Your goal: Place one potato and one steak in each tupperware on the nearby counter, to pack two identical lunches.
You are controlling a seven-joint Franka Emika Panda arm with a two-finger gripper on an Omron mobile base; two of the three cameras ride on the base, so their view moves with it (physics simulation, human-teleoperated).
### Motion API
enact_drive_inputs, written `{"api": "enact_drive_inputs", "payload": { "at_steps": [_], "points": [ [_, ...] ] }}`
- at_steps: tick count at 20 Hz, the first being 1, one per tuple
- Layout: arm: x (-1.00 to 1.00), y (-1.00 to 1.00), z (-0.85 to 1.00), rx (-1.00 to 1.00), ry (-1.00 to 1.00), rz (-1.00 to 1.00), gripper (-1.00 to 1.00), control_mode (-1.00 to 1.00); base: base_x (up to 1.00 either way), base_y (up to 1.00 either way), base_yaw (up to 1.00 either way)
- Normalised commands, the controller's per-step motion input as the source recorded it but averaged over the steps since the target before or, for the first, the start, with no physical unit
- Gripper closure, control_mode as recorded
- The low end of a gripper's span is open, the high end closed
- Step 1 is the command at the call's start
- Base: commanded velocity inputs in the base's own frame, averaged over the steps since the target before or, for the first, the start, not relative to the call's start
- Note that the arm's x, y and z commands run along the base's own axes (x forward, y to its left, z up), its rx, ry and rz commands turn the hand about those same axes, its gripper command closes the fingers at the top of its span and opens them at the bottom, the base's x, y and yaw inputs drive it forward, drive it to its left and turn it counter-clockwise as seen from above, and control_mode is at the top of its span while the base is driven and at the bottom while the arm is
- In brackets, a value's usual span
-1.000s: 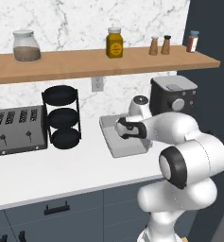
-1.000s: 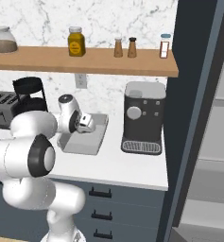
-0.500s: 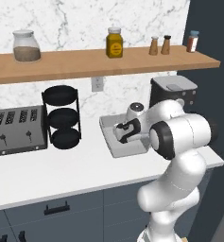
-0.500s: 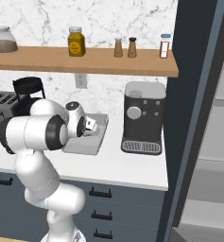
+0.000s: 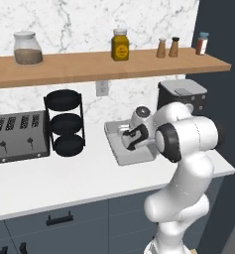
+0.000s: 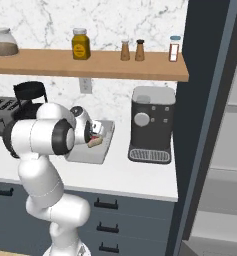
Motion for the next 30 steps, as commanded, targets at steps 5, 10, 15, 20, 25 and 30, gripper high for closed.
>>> {"api": "enact_drive_inputs", "payload": {
  "at_steps": [5, 10, 15, 20, 25, 30],
  "points": [
    [-0.95, 0.0, 1.0, 0.0, -0.31, 0.02, -1.0, -1.0, 0.0, 0.0, 0.0],
    [-1.0, 0.0, 1.0, 0.0, -0.2, 0.07, -1.0, -1.0, 0.0, 0.0, 0.0],
    [-0.98, -0.06, 1.0, 0.03, -0.02, 0.04, -1.0, -1.0, 0.0, 0.0, 0.0],
    [-0.73, 0.0, 0.98, 0.01, 0.13, 0.03, -1.0, -1.0, 0.0, 0.0, 0.0],
    [-0.64, 0.0, 0.24, 0.0, 0.35, 0.0, -1.0, -1.0, 0.0, 0.0, 0.0],
    [-0.84, -0.06, 0.0, 0.0, 0.39, 0.0, -1.0, -1.0, 0.0, 0.0, 0.0]
  ]
}}
